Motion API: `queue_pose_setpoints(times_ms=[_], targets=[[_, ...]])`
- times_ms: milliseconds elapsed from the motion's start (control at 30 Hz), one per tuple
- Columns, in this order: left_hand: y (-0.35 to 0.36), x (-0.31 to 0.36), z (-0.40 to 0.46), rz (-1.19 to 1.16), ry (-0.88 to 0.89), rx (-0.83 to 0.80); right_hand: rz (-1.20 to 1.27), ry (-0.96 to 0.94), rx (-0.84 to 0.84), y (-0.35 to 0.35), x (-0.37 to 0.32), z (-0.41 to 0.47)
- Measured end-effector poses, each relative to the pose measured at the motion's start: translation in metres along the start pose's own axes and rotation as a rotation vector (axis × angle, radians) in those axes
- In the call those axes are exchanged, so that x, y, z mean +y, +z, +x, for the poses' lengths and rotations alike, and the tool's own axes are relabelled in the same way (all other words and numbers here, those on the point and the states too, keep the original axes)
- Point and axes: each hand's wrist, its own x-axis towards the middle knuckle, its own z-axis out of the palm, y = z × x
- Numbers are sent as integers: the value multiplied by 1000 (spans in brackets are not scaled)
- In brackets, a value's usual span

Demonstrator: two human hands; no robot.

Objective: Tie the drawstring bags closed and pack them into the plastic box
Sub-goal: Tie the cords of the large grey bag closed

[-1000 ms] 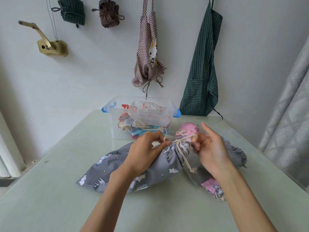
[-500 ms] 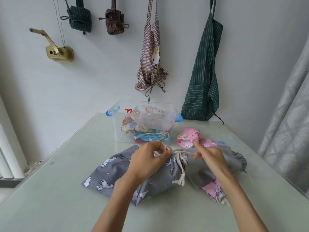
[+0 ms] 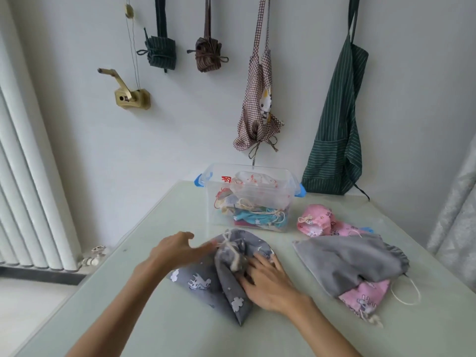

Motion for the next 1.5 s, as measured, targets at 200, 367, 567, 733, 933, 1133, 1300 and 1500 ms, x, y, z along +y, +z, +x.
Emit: queue_pose_setpoints(times_ms=[200,367,567,733,933,1133,1300,1500], targets=[[25,12,-10,102,29,-99,465,-8,-61,-25,16,7],[34,26,-5,175,63,-98,676,326,65,-52,42,21],[37,24,2,254,212,-38,984,319,-199,-35,19,24],[16,30,3,237,336,51,932,290,59,-46,22,18],[-71,101,33,124,474,348,1116,155,452,-135,36,41],[-123,184,91,110,713,822,680,26,1037,-193,67,107],[-57,177,138,217,620,628,274,223,556,-144,103,130],[-27,135,161,79,514,147,37,237,814,-133,113,133]])
